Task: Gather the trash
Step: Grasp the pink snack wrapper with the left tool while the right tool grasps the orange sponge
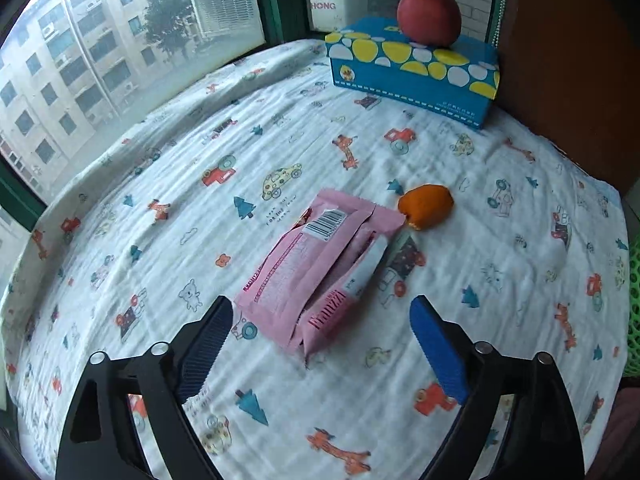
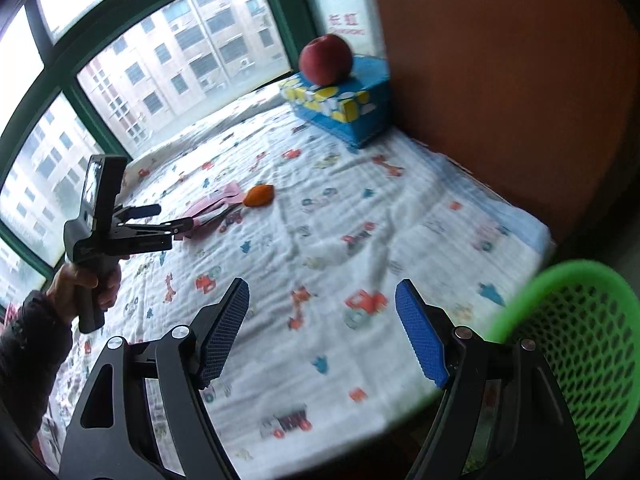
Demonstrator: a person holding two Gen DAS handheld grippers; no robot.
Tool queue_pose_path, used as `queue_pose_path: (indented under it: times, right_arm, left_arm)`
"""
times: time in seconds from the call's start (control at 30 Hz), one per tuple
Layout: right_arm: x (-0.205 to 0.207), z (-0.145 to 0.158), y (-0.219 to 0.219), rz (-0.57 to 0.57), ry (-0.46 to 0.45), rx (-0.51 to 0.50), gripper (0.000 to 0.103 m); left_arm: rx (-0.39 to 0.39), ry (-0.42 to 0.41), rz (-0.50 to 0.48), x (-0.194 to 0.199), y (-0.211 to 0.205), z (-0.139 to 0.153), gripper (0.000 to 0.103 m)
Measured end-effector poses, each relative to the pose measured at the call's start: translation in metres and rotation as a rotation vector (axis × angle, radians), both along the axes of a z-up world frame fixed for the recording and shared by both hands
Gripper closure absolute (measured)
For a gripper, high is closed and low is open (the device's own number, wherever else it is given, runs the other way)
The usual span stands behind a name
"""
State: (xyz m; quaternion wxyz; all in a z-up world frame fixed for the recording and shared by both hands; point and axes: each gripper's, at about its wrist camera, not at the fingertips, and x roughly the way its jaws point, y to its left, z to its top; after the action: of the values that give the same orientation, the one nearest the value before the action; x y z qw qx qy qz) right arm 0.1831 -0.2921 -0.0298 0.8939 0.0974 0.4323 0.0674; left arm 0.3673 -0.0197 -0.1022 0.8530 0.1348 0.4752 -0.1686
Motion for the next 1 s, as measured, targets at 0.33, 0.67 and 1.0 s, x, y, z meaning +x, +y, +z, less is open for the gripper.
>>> queue_pose_path:
  times: [0.33,0.67,1.0]
  right_arm:
    - [0.051,-0.017,0.035,0.078,0.029,-0.009,0.028]
    - [0.095,-0.040,0.057,0.143,0.052,-0.036,0.028]
    - [0.144,-0.062,0.088,0.177,0.066,-0.074,0.033]
  left_arm:
    - [-0.002,0.053,-0.072,0.028,0.003,-0.028,0.011]
    - [-0.038,0.050,-0.074,0.039,0.010,-0.039,0.033]
    - [-0.106,0.021,-0.084,0.028,0.016,-0.018,0.071]
